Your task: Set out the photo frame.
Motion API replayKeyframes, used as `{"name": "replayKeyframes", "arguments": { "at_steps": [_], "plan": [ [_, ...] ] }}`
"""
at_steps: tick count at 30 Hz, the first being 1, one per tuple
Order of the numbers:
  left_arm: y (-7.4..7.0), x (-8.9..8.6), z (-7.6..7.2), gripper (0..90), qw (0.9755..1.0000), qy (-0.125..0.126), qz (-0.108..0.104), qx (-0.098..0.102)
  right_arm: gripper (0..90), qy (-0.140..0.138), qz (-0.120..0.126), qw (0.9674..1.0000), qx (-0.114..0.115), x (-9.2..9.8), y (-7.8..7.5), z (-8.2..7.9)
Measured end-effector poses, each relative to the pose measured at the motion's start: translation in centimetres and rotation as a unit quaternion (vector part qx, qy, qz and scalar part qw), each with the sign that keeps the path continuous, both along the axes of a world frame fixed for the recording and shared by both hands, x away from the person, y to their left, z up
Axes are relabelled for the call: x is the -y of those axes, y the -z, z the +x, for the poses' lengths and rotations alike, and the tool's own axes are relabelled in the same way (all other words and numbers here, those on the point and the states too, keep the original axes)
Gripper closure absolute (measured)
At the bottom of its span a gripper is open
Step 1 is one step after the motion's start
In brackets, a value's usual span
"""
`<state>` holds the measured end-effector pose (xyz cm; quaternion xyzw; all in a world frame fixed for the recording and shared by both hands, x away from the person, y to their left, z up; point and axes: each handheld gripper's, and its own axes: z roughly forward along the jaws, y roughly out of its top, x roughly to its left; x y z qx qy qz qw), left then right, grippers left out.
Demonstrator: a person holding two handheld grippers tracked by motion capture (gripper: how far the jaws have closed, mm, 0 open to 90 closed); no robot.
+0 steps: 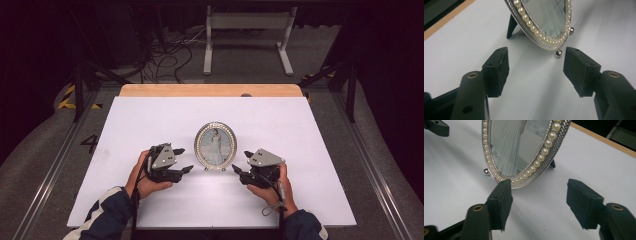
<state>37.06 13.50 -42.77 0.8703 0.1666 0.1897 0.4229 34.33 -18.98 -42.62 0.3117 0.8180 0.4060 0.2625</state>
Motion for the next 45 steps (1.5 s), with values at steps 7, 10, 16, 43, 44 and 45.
{"name": "replayKeyframes", "arguments": {
  "at_steps": [7,10,16,43,44,45],
  "plan": [
    [0.4,-0.6,-0.4,31.1,0.9999,-0.002,0.01,-0.002,28.4,-0.005,-0.018,0.9998,-0.003,0.4,0.4,-0.3],
    [0.6,-0.8,-0.5,28.6,0.9998,-0.005,0.018,-0.003,26.3,-0.008,-0.023,0.9997,-0.004,0.6,0.4,-0.4],
    [0.9,-1.7,-1.0,23.1,0.9997,-0.018,0.019,-0.001,21.9,-0.003,-0.032,0.9995,-0.003,1.0,0.6,-0.7],
    [2.4,-6.6,-2.8,18.0,0.9975,-0.064,0.012,-0.027,16.7,0.006,-0.045,0.9989,-0.007,3.5,1.7,-2.0],
    [2.4,-6.8,-2.8,18.0,0.9974,-0.065,0.009,-0.029,16.8,0.008,-0.045,0.9989,-0.008,3.7,1.8,-2.1],
    [2.4,-6.9,-2.9,18.0,0.9974,-0.065,0.009,-0.03,16.7,0.009,-0.045,0.9989,-0.009,3.8,1.8,-2.1]
  ]
}}
